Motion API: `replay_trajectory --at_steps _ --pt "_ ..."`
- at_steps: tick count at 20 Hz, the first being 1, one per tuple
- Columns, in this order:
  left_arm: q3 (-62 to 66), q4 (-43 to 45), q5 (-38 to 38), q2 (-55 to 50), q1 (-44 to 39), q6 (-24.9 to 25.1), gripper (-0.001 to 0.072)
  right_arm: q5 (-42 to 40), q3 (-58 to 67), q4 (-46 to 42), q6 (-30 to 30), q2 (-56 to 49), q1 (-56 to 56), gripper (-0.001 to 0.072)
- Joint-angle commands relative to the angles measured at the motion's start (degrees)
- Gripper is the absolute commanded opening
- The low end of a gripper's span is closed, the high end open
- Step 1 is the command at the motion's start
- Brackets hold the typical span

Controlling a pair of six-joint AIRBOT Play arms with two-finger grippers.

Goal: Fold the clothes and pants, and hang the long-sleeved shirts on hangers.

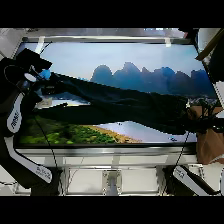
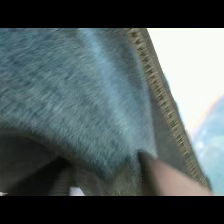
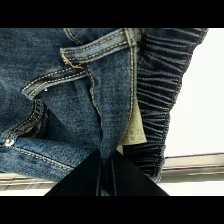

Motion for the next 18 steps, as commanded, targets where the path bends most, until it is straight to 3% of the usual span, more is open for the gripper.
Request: replay_trajectory --at_steps 1,6,9,10,14,18 --pt "0.0 -1.6 3.6 -1.0 -0.7 0.5 0.0011 -0.8 0.0 1.1 0.0 0.0 0.0 0.0043" --pt "0.0 -1.5 1.5 2.9 -0.2 6.2 0.0015 2.4 2.2 -2.0 0.0 0.2 0.0 0.0042" --pt "0.0 -0.9 -6.6 12.3 1.5 15.3 0.0015 9.7 9.7 -4.9 -1.9 2.9 0.0 0.0041" --pt "0.0 1.2 -10.2 15.9 2.1 16.3 0.0015 11.6 12.8 -5.2 -3.3 5.2 0.0 0.0042" --pt "0.0 16.1 -28.9 30.5 4.3 15.0 0.0015 14.7 17.2 -10.0 -7.2 17.2 -0.5 0.004" --pt "-4.6 29.2 -43.3 41.0 4.5 13.2 0.0016 18.0 11.2 -10.2 -11.1 25.0 -10.9 0.0041"
